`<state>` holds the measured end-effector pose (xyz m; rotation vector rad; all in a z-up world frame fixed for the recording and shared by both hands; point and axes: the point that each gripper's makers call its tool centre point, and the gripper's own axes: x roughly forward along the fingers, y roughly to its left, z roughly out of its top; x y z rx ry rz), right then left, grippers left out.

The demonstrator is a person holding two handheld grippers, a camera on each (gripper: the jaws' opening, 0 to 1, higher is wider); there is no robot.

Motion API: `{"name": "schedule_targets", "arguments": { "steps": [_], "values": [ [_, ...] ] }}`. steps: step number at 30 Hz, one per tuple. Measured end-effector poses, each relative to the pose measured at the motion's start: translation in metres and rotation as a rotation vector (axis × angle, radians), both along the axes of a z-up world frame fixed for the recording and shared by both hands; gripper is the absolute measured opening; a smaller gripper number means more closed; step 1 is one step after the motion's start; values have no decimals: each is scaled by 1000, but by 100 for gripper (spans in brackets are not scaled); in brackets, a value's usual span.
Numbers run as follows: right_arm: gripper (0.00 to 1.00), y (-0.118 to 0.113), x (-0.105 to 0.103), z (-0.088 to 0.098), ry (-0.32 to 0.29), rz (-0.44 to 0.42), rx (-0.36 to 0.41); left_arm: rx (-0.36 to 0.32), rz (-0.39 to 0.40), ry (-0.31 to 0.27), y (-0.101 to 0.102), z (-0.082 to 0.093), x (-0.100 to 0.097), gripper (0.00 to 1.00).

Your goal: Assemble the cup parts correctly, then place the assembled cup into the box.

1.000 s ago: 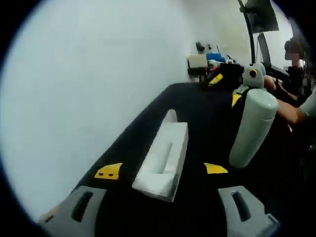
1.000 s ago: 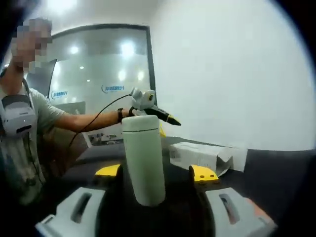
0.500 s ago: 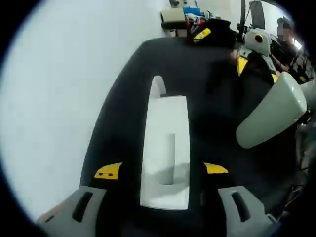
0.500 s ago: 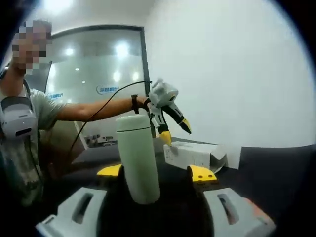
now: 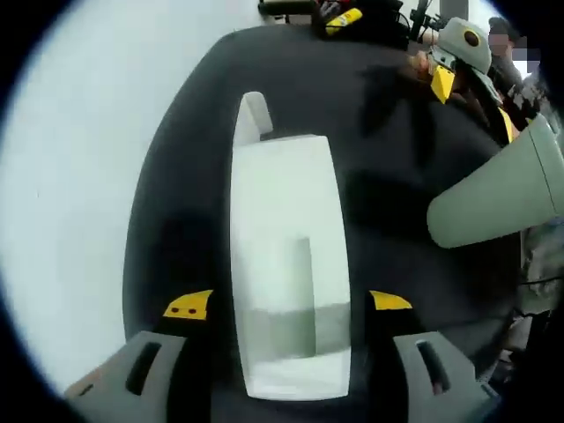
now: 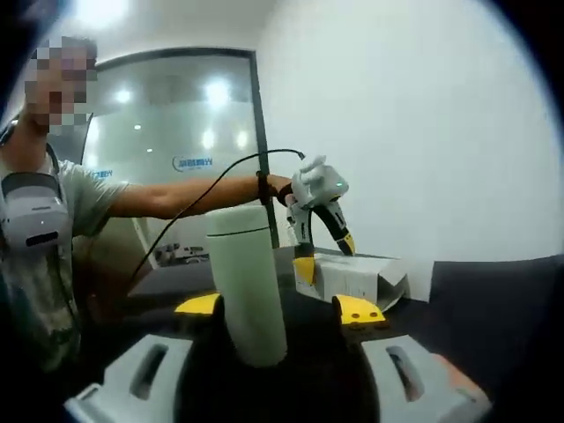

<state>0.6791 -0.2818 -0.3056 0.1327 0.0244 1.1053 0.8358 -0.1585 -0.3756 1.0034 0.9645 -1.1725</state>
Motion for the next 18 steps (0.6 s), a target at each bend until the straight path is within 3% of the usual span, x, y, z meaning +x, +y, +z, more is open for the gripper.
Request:
{"name": "schedule_targets", "arguments": {
  "steps": [5,11,14,18],
  "values": [
    [46,1,1,-2,5,3,-2,39,-23,-1,-2,-7,0,51],
    [45,3,1,-4,11,6,-2,29,-16,-16,0,-3,7,49],
    [45,1,4,-4,16,0,3,-32,20,-23,-2,3,14,49],
    [45,-1,6,-5,23,-5,8,-174,46,-41,1,23,13,48]
  ]
}}
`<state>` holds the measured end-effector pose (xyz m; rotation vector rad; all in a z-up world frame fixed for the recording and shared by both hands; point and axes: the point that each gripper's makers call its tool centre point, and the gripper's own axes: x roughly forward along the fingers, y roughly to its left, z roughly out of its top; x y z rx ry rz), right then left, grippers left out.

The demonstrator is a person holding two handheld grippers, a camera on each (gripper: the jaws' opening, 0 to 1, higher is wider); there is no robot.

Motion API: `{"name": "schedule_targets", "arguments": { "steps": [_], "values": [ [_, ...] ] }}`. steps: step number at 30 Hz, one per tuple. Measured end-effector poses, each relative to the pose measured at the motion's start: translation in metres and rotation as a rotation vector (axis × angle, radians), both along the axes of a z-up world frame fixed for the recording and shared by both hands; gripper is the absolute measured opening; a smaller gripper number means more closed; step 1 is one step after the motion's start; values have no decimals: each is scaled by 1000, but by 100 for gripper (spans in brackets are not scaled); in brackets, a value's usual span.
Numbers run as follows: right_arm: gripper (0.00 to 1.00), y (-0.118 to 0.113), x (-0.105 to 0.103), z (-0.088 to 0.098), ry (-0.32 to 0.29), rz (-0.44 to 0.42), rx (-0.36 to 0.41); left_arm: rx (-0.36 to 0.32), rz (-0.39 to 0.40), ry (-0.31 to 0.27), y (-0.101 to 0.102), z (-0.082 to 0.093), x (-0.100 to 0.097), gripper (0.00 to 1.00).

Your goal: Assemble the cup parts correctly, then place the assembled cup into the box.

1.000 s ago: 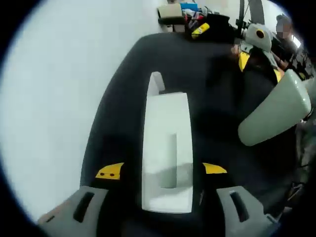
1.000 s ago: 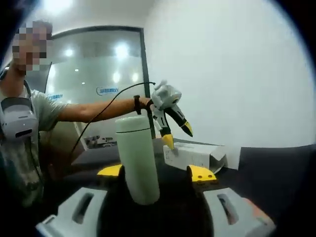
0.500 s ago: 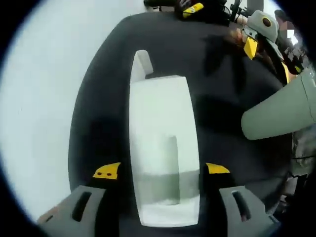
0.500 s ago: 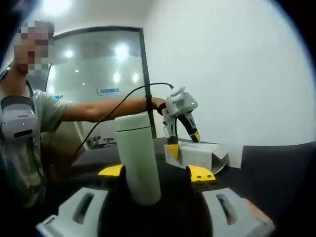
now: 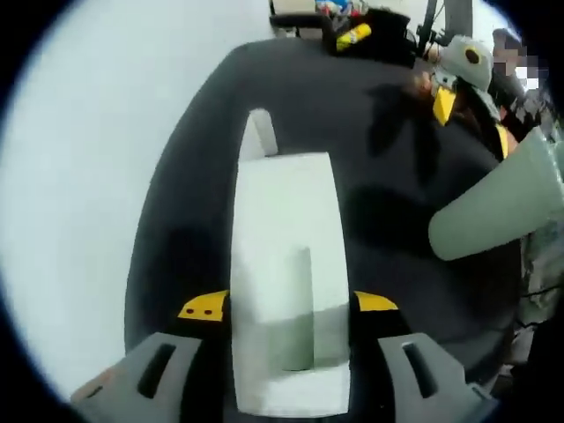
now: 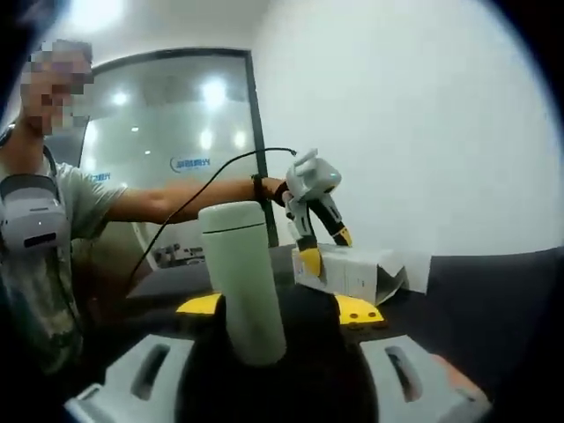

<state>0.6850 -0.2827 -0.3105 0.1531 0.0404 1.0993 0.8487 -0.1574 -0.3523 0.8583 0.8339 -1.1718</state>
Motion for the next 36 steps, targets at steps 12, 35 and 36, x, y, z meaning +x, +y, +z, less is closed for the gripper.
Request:
{"name": "schedule_targets", "arguments": {
  "steps": [12,35,36],
  "values": [
    [44,2,1,-6,17,-4,-3,-70,52,-25,25,12,-15,47],
    [44,6,-5,-5,12,26,-13,113,53,-38,12,-14,-14,61],
    [43,5,-5,-4,13,27,-9,116,44,-40,9,-14,-14,61]
  ]
}}
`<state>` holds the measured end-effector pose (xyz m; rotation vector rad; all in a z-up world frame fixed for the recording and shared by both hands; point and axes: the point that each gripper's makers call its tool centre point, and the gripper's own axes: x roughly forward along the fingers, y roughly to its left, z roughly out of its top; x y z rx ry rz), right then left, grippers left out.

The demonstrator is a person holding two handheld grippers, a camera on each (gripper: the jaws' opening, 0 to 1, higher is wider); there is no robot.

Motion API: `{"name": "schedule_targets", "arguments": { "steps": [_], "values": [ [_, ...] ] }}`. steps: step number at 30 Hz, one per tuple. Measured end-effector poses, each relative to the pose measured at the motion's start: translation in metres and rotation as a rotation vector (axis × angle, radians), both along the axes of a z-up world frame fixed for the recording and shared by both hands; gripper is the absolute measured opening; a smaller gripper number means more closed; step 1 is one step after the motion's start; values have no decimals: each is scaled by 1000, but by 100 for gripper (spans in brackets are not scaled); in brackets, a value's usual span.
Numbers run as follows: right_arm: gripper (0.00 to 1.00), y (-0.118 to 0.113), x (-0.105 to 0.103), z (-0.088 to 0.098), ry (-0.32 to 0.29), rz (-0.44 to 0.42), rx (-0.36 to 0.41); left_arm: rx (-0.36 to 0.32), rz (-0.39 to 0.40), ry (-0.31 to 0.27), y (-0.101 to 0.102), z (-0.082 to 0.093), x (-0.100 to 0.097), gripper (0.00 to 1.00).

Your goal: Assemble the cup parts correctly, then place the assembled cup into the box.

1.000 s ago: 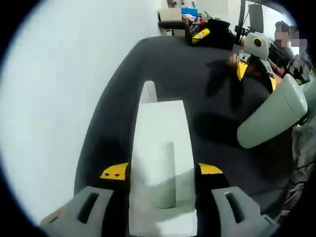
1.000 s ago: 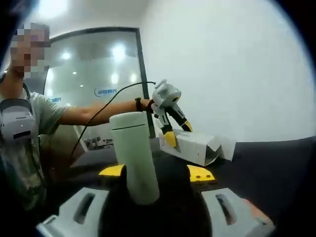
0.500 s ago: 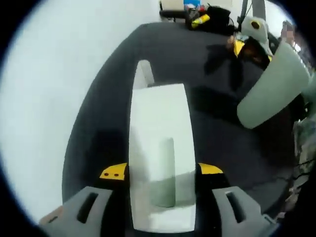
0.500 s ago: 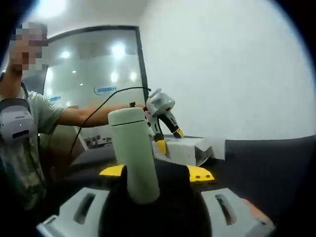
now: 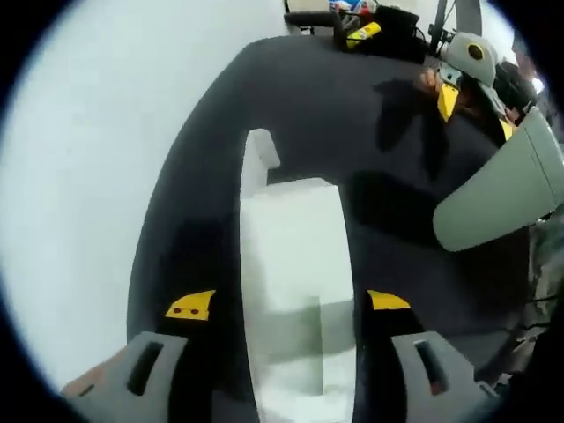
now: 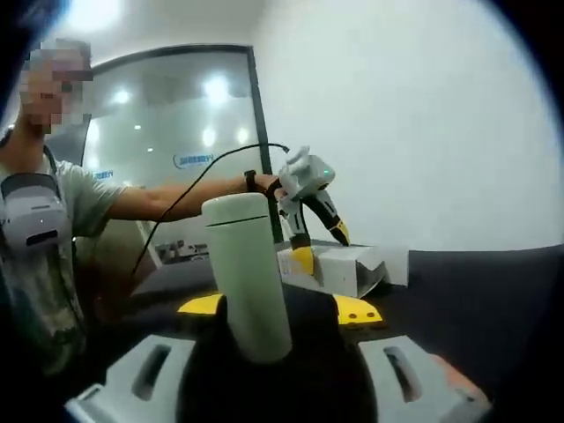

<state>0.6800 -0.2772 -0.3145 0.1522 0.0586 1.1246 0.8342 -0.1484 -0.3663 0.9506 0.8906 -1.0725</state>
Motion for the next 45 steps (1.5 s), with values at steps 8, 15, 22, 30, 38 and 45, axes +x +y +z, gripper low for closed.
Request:
{"name": "schedule_targets", "arguments": {
  "steps": [8,15,22,30,38,45],
  "values": [
    [43,2,0,0,2,5,4,53,-40,-4,-22,-4,12,57],
    [42,4,-2,2,2,17,11,122,-65,-3,-33,-12,19,59],
    [42,4,-3,4,1,20,16,138,-68,18,-29,-23,8,54],
    [42,4,-4,5,-1,22,18,115,-61,3,-28,-17,14,51],
    [42,0,-3,5,3,17,27,21,-48,-42,-28,8,22,50],
    [42,-7,-3,10,3,11,56,-233,-12,-88,-30,56,21,49]
  ]
}}
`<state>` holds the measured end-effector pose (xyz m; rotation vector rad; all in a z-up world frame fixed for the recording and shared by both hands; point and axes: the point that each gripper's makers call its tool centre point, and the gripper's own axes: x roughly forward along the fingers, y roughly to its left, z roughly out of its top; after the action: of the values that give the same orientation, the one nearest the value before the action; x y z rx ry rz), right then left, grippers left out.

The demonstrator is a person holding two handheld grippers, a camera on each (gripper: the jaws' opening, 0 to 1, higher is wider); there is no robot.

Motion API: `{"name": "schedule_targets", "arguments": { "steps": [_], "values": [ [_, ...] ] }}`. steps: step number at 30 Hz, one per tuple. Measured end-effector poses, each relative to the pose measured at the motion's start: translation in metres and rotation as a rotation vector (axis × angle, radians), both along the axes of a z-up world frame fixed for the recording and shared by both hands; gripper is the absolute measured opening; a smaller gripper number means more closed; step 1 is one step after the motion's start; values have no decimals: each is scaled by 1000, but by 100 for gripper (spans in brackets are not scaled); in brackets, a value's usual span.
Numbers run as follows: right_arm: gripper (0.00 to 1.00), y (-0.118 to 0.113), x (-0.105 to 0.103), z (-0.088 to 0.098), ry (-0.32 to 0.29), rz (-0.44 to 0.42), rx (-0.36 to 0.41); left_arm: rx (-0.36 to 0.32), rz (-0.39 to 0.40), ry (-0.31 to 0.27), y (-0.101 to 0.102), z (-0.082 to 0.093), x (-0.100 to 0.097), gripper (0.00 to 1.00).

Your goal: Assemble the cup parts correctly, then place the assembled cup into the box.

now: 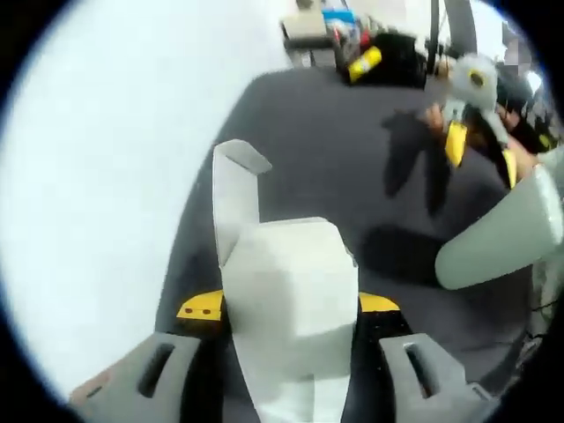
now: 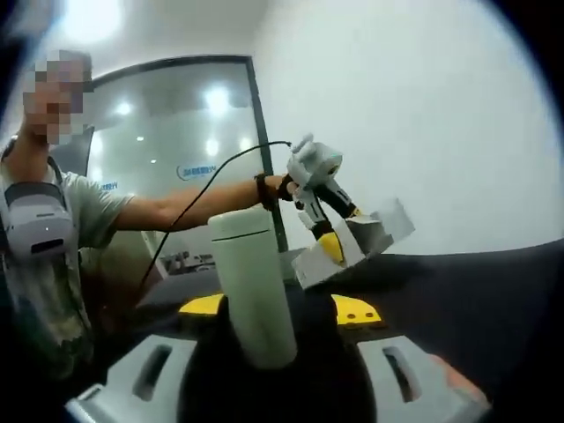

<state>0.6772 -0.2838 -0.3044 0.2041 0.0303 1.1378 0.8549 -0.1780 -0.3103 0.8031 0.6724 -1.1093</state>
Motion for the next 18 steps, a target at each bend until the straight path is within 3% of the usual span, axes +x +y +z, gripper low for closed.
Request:
{"name": "schedule_targets", "arguments": {
  "steps": [6,9,14,18],
  "values": [
    [42,-3,0,3,2,-2,20,-227,30,13,9,38,-1,49],
    [42,-3,1,3,5,-1,23,-402,51,3,9,68,-10,49],
    [42,-2,3,0,14,-1,21,-665,42,-69,21,118,-33,49],
    [42,0,3,-3,17,5,14,-779,54,-115,38,138,-52,49]
  ]
}}
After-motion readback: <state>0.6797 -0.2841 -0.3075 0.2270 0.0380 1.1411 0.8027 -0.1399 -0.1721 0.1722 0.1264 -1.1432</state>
